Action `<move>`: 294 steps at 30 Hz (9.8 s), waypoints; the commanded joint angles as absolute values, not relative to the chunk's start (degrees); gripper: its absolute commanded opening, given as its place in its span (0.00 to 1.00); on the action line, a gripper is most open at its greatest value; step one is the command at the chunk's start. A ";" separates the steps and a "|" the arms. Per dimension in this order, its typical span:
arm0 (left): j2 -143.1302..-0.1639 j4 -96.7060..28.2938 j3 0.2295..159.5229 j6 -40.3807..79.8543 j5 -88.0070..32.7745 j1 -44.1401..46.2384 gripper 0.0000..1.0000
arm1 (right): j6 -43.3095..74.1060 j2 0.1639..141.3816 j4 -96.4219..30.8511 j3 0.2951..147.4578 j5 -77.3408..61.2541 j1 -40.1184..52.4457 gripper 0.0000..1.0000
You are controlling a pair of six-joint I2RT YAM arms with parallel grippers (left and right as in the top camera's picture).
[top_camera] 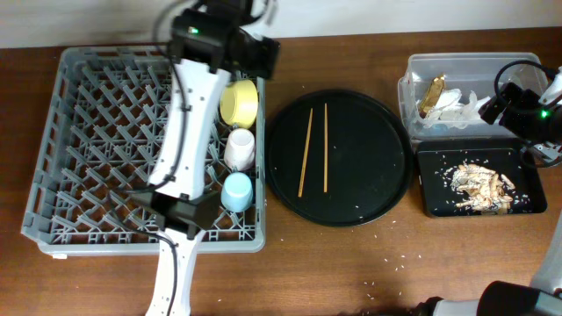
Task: Sort waste into correct bins and load items into the dishwasher rack
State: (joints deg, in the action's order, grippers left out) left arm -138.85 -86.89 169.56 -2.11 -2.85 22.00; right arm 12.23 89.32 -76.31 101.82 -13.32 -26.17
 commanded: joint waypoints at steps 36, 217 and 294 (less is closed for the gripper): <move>-141.75 -67.22 120.99 11.29 -3.25 36.49 0.45 | 12.45 89.47 -76.31 101.51 -12.84 -26.26 0.99; -114.08 -72.82 98.67 11.55 9.04 11.66 0.01 | 12.45 89.47 -76.31 101.51 -12.82 -26.26 0.98; -111.63 -84.95 127.94 10.61 -3.68 11.94 0.99 | 6.24 25.36 -11.57 26.81 -2.83 1.13 0.98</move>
State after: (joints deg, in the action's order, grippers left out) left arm -112.38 -84.86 127.20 10.92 -3.25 11.88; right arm 6.83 31.77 -15.49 35.11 -1.65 0.84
